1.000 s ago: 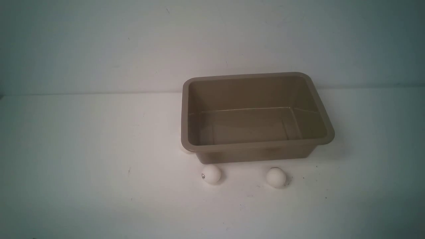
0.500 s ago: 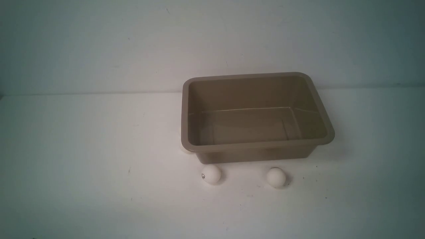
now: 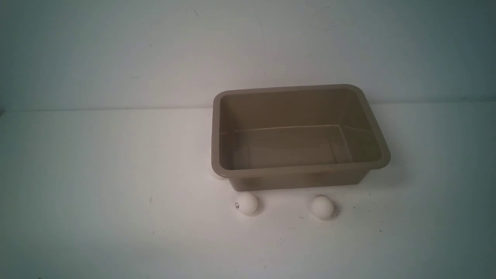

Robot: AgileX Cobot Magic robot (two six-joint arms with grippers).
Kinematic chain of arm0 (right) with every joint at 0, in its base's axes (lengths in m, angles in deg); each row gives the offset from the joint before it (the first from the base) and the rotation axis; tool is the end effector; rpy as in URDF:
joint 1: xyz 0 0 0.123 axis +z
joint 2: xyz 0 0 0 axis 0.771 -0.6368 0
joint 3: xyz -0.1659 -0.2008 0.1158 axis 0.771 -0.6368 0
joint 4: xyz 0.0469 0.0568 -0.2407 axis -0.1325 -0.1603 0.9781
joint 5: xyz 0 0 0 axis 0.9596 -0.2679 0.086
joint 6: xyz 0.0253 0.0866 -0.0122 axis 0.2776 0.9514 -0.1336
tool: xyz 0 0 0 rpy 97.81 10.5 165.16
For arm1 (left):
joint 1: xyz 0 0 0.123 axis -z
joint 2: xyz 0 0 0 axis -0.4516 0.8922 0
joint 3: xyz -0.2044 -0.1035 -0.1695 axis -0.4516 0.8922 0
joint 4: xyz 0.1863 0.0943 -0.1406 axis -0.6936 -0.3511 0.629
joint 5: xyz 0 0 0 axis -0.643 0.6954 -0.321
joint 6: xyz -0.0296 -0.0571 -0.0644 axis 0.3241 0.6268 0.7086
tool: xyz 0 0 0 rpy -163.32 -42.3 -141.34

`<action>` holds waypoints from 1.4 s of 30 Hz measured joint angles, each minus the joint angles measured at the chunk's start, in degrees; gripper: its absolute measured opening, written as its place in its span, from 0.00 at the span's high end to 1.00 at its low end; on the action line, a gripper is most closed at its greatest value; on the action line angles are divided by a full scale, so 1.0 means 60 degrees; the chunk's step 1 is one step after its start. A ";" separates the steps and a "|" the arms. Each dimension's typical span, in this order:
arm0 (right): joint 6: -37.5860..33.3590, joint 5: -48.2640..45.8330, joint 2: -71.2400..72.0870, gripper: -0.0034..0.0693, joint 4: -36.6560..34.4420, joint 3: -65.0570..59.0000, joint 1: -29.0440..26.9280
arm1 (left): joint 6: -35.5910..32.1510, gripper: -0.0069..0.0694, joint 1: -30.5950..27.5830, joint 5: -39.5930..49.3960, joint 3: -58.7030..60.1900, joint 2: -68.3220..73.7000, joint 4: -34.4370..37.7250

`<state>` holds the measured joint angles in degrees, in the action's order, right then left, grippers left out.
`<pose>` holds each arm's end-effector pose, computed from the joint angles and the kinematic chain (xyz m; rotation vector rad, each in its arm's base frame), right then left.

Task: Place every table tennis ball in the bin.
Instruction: Use the right arm to clamp the table tennis ball closest to it

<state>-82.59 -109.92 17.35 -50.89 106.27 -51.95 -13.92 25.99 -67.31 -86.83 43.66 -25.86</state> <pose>-0.0367 0.0263 0.3657 0.0664 1.4190 0.5076 0.0520 0.0016 0.1699 0.0738 1.8923 0.0877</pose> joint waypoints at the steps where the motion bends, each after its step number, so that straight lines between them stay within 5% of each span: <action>1: 0.0000 0.0000 0.0013 0.22 -0.0022 0.0000 0.0000 | 0.0000 0.31 0.0000 0.0000 0.0000 0.0000 0.0000; 13: 0.0000 0.0009 0.0012 0.22 -0.0173 0.0000 0.0000 | -0.0051 0.31 0.0000 -0.0096 0.0000 0.0000 0.0030; 34: 0.0012 -0.0067 0.0012 0.22 -0.0379 0.0000 0.0000 | 0.0930 0.31 0.0000 -0.2407 0.0027 0.0000 0.4928; 42: -0.0034 -0.0512 -0.0119 0.22 -0.1204 0.0012 0.0000 | 0.0340 0.31 0.0000 -0.1443 -0.0392 0.0000 0.6289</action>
<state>-82.79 -112.99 16.64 -58.11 106.34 -51.95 -11.88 25.99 -75.97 -89.19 43.66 11.88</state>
